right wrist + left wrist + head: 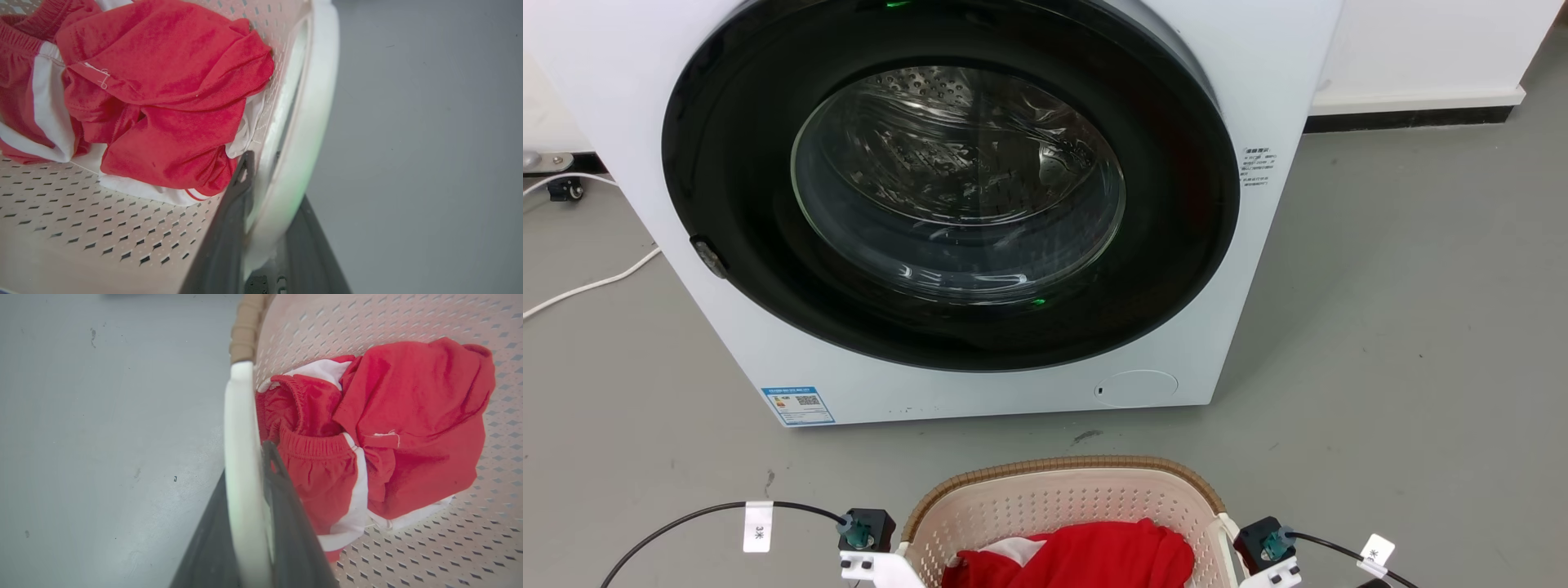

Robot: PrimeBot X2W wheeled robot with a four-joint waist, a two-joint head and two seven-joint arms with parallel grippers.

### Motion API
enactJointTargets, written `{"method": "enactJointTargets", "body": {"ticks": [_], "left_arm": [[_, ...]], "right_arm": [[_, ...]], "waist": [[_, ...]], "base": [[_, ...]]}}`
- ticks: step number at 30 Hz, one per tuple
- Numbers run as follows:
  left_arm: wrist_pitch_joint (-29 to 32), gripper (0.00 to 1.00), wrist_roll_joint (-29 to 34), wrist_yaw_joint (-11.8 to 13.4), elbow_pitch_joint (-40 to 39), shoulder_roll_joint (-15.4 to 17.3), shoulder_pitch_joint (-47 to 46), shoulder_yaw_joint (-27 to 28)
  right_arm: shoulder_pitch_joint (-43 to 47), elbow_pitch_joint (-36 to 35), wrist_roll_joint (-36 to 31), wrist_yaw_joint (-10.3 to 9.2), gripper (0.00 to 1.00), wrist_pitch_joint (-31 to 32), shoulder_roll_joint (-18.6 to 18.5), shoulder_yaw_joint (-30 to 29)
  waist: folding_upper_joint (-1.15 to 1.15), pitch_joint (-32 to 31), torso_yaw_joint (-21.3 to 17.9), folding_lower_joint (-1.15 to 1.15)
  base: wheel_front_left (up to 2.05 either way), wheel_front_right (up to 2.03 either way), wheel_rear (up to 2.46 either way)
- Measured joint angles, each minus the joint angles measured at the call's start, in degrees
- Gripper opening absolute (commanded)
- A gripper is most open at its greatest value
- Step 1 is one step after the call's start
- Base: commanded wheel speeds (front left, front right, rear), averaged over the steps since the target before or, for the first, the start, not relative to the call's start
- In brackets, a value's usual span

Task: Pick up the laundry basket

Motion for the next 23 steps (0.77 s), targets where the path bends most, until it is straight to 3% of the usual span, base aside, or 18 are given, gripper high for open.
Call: {"method": "enactJointTargets", "body": {"ticks": [23], "left_arm": [[-0.5,0.00,-2.5,0.0,0.3,0.0,-0.3,-2.4]], "right_arm": [[-0.1,0.0,0.4,0.00,0.00,-0.1,-0.1,0.4]], "waist": [[0.00,0.1,-0.1,0.00]], "base": [[0.00,0.00,0.00]]}}
